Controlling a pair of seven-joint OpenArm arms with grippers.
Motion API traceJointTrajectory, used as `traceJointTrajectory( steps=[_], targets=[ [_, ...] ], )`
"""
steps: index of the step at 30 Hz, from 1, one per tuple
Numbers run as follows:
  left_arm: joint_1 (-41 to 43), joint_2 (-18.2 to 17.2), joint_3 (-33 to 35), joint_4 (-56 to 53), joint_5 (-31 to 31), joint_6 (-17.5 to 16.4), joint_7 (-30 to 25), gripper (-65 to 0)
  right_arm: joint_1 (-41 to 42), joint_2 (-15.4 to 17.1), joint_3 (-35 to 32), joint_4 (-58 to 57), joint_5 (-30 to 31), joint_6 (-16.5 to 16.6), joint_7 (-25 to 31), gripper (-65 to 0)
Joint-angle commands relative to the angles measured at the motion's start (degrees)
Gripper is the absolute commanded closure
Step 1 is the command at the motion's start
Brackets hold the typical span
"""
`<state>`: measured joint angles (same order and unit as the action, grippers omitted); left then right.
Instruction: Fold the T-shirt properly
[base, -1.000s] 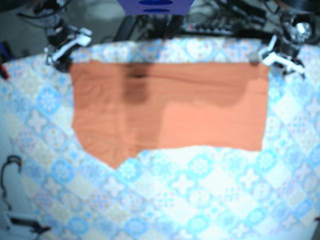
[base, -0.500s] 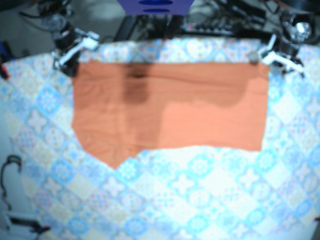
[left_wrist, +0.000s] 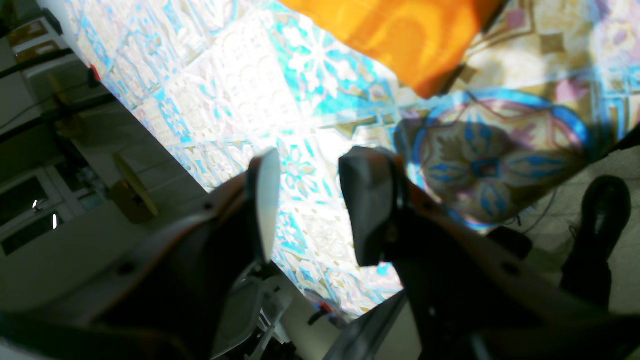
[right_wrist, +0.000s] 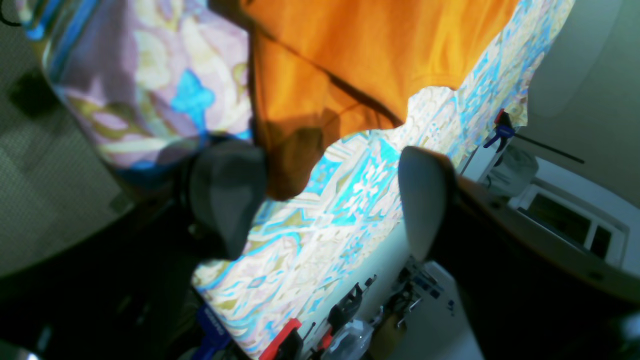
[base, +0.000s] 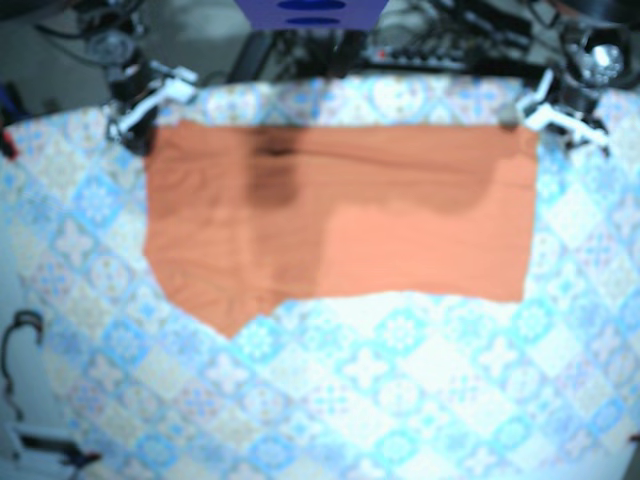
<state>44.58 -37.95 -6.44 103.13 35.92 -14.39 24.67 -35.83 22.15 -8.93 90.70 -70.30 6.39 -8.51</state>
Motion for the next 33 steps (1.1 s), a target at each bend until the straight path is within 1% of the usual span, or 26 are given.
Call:
traceJointTrajectory(
  steps=[1, 6, 8, 9, 13, 17, 19, 20, 25, 30, 33],
  targets=[
    [0.2, -0.9, -0.4, 0.7, 0.3, 0.9, 0.4, -23.7, 0.3, 0.4, -0.7, 0.3, 0.1, 0.0, 0.7, -44.5],
    [0.2, -0.9, -0.4, 0.7, 0.3, 0.9, 0.4, -23.7, 0.7, 0.4, -1.2, 0.3, -0.1, 0.0, 0.7, -44.4],
    [0.2, -0.9, -0.4, 0.7, 0.3, 0.9, 0.4, -23.7, 0.7, 0.4, -1.2, 0.3, -0.1, 0.0, 0.7, -43.0],
    [0.3, -0.9, -0.4, 0.7, 0.3, 0.9, 0.4, -23.6, 0.7, 0.4, -1.2, 0.3, -0.1, 0.0, 0.7, -40.7],
    [0.3, -0.9, -0.4, 0.7, 0.3, 0.9, 0.4, -23.5, 0.7, 0.4, -1.2, 0.3, -0.2, 0.1, 0.7, -27.4],
    [0.3, -0.9, -0.4, 0.7, 0.3, 0.9, 0.4, -23.5, 0.7, 0.4, -1.2, 0.3, 0.0, 0.1, 0.7, -9.6],
    [0.3, -0.9, -0.4, 0.7, 0.3, 0.9, 0.4, -23.5, 1.0, 0.4, -1.2, 0.3, 0.0, 0.1, 0.7, -4.6],
    [0.3, -0.9, -0.4, 0.6, 0.3, 0.9, 0.4, -23.5, 1.0, 0.4, -1.2, 0.3, 0.0, 0.1, 0.7, -3.1],
    [0.4, -0.9, -0.4, 0.6, 0.3, 0.9, 0.3, -23.5, 1.0, 0.4, -1.2, 0.3, -0.2, 0.1, 0.7, 0.0],
    [0.4, -0.8, -0.4, 0.6, 0.3, 0.8, 0.3, -23.5, 1.0, 0.4, -1.2, 0.3, -0.2, 0.1, 0.6, 0.0],
    [0.5, -0.8, -0.2, 0.6, 0.3, 0.7, 0.3, -23.2, 1.0, 0.4, -1.2, 0.3, -0.1, 0.1, -0.8, 0.0]
  ],
)
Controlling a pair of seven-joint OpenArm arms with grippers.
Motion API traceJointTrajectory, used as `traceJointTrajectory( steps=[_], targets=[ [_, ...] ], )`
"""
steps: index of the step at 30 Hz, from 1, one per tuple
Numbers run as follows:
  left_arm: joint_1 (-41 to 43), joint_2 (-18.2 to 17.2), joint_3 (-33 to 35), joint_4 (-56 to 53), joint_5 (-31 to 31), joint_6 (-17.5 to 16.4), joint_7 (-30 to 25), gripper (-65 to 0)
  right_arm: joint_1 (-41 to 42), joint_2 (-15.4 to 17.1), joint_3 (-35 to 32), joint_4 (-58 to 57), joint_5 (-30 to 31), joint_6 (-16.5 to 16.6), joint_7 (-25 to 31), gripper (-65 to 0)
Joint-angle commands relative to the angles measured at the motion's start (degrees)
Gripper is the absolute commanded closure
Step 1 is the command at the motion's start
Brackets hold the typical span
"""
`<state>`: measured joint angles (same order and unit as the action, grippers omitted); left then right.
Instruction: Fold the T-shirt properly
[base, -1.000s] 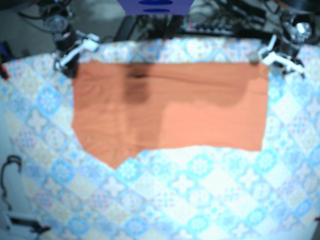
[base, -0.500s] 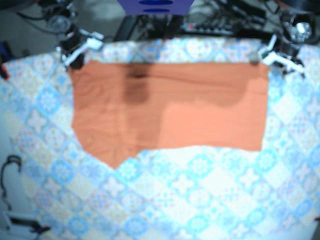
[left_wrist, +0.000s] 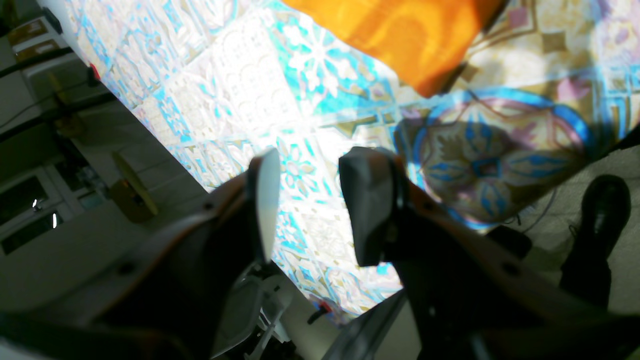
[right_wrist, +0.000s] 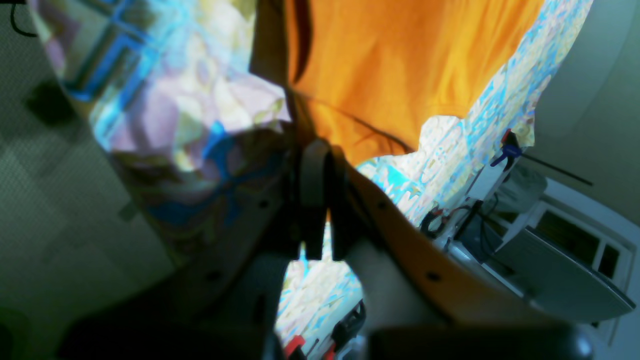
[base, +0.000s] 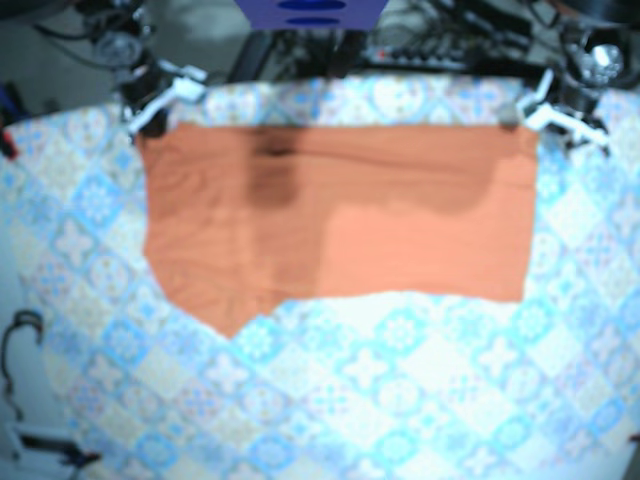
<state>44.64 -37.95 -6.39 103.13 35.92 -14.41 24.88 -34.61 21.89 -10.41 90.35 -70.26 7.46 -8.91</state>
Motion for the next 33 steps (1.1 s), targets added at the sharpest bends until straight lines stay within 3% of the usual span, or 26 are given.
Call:
traceJointTrajectory(
  steps=[1, 13, 23, 28, 33],
  targets=[
    [0.4, -0.8, 0.5, 0.6, 0.3, 0.7, 0.1, -23.2, -0.2, 0.7, 0.3, 0.7, 0.0, -1.0, -0.4, 0.0],
    [0.2, -0.8, 6.1, 0.0, 0.5, 0.7, 0.5, -23.8, -0.5, 0.7, 0.2, 0.8, -0.2, -1.0, -0.5, 0.0],
    [-4.0, -0.8, 9.8, -7.8, 0.4, 0.6, 0.5, -23.9, -0.6, 0.7, 0.2, 1.3, -0.3, -1.0, -0.5, 0.0],
    [-6.4, -0.8, 11.6, -9.2, 0.4, 0.6, 0.4, -30.9, -0.7, 0.7, 0.2, 1.3, -0.3, -1.0, -0.5, 0.0],
    [-8.7, -0.8, 12.7, -11.0, 0.4, 0.6, 0.4, -32.8, -0.7, 0.7, 0.2, 1.3, -0.3, -1.0, -0.6, 0.0]
  ],
)
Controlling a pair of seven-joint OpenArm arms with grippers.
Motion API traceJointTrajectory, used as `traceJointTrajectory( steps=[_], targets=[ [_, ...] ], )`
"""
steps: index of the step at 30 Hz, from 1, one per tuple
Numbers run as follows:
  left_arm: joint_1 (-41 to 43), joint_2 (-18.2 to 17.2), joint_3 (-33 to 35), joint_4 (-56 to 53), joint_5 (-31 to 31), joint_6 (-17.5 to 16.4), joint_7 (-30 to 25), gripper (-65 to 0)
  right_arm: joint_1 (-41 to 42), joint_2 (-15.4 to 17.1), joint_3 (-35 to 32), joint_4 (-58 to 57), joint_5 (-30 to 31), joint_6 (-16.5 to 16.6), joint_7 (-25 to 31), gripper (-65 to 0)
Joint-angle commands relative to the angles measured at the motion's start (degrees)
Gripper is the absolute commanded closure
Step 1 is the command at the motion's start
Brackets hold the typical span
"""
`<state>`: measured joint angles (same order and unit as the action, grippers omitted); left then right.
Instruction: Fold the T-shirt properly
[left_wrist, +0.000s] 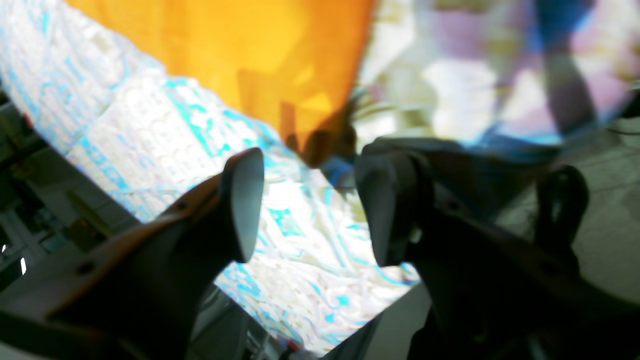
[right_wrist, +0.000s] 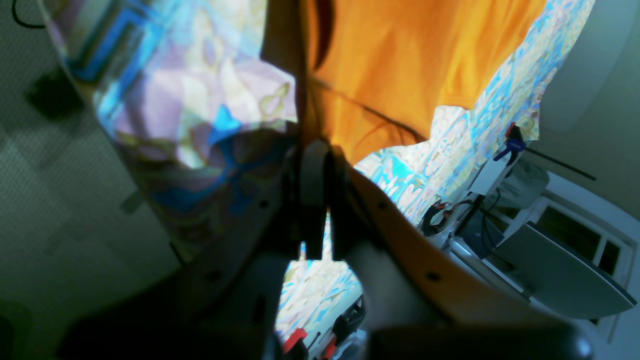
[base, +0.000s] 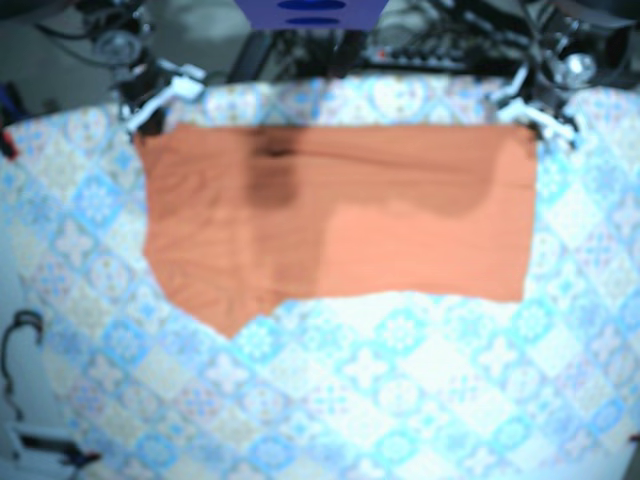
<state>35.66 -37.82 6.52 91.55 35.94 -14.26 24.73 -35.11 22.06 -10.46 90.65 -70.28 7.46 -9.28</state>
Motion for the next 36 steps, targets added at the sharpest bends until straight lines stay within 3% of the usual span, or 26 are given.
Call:
traceJointTrajectory(
  steps=[1, 36],
  targets=[
    [-0.2, -0.9, -0.2, 0.3, 0.4, 0.4, 0.5, -32.8, -0.2, 0.5, 0.2, 1.0, -0.3, -1.0, -0.3, 0.0],
    [-2.9, -1.0, 1.9, -1.5, 0.4, 0.3, 0.5, -32.6, -0.3, 0.5, -1.4, 1.0, -0.3, -1.0, -0.4, 0.0]
  ],
)
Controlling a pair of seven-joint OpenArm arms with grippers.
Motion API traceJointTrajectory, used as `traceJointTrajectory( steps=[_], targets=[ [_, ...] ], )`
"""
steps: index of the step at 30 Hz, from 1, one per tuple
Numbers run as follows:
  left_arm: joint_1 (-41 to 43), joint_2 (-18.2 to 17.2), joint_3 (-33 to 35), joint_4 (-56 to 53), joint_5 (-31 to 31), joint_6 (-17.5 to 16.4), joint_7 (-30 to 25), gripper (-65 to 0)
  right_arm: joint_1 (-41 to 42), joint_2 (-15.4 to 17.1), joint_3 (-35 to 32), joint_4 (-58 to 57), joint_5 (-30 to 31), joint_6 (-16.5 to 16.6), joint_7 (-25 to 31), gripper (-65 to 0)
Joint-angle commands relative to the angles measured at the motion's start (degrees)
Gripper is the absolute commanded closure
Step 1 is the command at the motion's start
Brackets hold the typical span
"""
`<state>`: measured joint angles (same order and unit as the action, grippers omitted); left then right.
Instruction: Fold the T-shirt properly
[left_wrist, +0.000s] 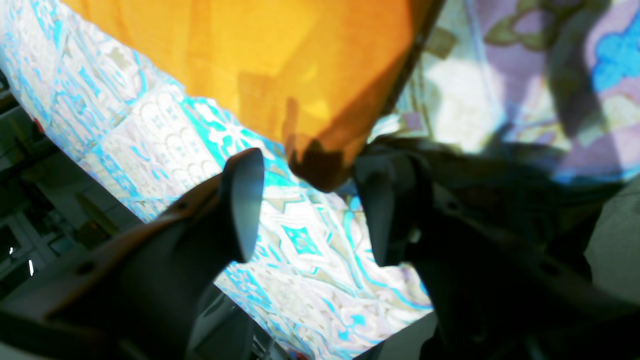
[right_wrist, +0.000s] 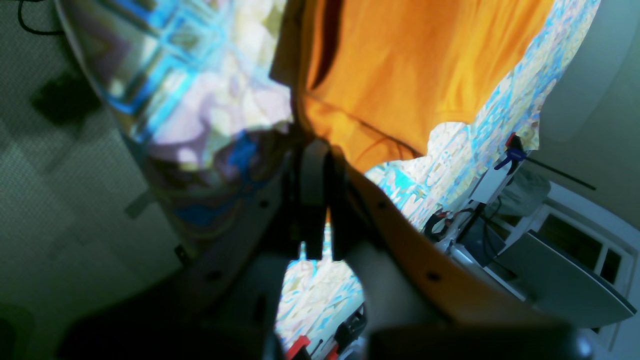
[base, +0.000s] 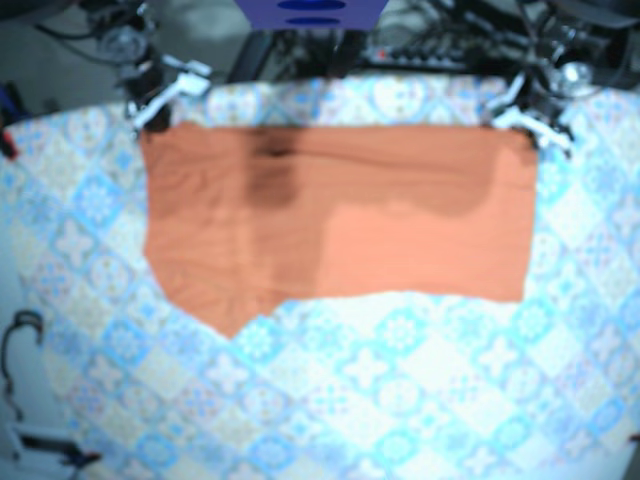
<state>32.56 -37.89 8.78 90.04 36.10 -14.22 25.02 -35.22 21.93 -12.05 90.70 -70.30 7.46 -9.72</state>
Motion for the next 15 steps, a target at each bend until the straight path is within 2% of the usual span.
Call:
traceJointTrajectory(
  steps=[1, 5, 11, 15],
  targets=[
    [0.1, -0.9, -0.4, -0.4, 0.3, 0.3, 0.2, -32.2, -0.3, 0.6, 0.2, 1.0, -0.2, -1.0, 0.0, 0.0],
    [0.0, -0.9, -0.4, -1.5, 0.3, 0.3, -0.1, -23.1, -0.3, 0.6, 0.2, 1.0, -0.2, -1.0, 0.0, 0.0],
    [0.0, -0.9, -0.4, -1.7, 0.7, 0.3, -0.1, 0.0, -0.3, 0.6, 0.2, 1.0, -0.2, -1.0, 0.0, 0.0],
    [0.0, -0.9, -0.4, -1.7, 0.8, 0.4, -0.1, 0.0, -0.3, 0.6, 0.2, 1.0, -0.2, -1.0, 0.0, 0.0]
  ],
)
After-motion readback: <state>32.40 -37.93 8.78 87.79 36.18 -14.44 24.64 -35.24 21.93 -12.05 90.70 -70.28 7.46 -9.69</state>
